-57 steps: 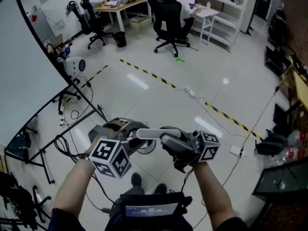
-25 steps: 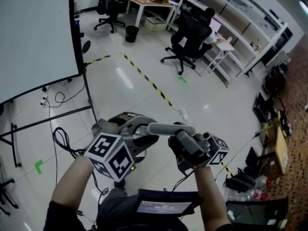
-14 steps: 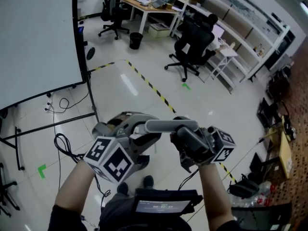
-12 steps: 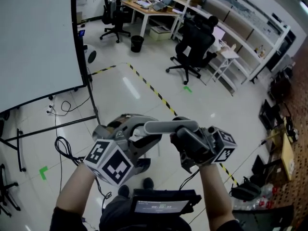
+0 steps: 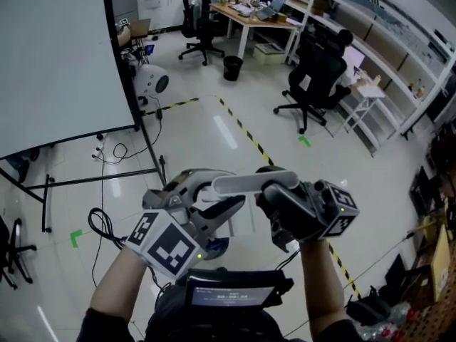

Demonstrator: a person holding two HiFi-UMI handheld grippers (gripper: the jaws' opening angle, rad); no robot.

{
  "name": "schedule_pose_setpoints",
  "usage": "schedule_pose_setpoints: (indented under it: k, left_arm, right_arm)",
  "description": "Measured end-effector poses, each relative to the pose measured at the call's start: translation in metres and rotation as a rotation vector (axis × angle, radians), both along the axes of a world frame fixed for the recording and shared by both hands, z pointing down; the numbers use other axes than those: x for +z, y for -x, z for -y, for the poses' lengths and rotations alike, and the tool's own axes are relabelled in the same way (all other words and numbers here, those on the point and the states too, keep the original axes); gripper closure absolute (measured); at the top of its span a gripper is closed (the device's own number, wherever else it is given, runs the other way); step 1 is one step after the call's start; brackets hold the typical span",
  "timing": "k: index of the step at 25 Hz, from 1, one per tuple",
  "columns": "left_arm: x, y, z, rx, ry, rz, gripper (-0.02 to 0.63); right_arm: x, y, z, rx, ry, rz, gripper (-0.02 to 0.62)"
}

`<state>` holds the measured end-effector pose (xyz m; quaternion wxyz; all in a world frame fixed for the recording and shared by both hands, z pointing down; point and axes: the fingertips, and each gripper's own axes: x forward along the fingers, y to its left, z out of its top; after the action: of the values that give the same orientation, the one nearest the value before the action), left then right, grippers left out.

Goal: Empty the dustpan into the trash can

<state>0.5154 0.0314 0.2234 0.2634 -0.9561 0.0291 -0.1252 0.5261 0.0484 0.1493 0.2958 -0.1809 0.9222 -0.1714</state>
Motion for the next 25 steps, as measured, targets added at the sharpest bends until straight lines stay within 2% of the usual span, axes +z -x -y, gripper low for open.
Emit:
schedule_pose_setpoints:
  k: [6, 10, 15, 20, 25]
  left_arm:
    - [0.001, -0.014, 0.014, -0.123, -0.014, 0.025, 0.474]
    - [-0.001, -0.015, 0.024, -0.196, -0.033, 0.040, 0.474]
    - [0.001, -0.010, 0.024, -0.276, -0.052, 0.071, 0.474]
    - [0.002, 0.002, 0.023, -0.369, -0.049, 0.108, 0.474]
    - [0.015, 0.029, 0.023, -0.453, -0.029, 0.146, 0.474]
  right_arm:
    - [0.003, -0.013, 0.013, -0.050, -0.083, -0.089, 0.454]
    - [0.001, -0.015, 0.018, -0.110, -0.092, -0.119, 0.453]
    - [0.000, -0.009, 0.017, -0.150, -0.195, -0.175, 0.451]
    - [-0.001, 0.000, 0.014, -0.226, -0.244, -0.169, 0.449]
    - [0.013, 0.023, 0.015, -0.298, -0.270, -0.139, 0.448]
